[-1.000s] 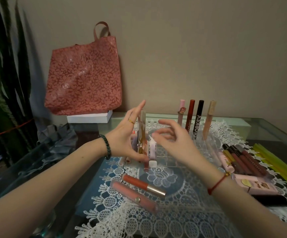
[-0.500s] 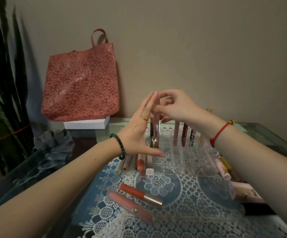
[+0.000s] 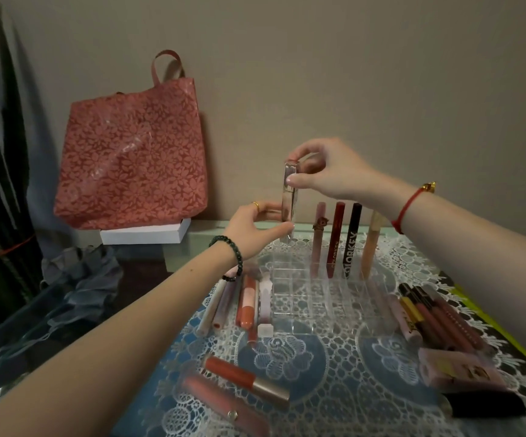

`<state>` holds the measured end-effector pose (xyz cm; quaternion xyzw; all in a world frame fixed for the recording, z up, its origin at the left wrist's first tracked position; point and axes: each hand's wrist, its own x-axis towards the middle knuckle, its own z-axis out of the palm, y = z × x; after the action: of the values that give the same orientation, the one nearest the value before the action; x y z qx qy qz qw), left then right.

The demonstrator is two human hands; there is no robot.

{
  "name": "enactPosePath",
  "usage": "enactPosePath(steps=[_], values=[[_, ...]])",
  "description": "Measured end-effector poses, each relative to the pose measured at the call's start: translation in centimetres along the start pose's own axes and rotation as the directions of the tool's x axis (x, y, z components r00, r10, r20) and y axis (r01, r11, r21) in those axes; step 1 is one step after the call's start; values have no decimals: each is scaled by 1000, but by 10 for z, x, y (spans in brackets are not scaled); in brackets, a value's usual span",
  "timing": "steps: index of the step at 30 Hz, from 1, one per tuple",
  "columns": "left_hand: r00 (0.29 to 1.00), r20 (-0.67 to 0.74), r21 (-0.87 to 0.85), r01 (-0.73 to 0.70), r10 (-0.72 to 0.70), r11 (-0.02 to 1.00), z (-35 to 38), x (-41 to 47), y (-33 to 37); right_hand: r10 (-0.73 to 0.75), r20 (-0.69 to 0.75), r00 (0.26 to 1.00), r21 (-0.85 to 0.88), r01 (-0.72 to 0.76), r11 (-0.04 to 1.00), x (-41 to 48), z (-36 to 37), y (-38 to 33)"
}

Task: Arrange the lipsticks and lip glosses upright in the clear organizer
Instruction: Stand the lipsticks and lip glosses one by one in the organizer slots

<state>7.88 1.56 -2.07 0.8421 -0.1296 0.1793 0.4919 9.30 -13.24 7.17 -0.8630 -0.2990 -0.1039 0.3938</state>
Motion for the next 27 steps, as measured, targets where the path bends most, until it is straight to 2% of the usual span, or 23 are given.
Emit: enactPosePath(steps=[6, 13, 27], values=[[997, -35, -10, 65, -66, 998, 22, 11, -9, -9, 56, 998, -92, 14, 996, 9, -3, 16], [995, -12, 10, 104, -104, 995, 28, 12, -16, -16, 115, 993, -222, 41, 974, 12, -7, 24], [988, 72, 39, 131, -133, 991, 34, 3, -21, -10, 267, 964, -369, 111, 923, 10, -2, 27]])
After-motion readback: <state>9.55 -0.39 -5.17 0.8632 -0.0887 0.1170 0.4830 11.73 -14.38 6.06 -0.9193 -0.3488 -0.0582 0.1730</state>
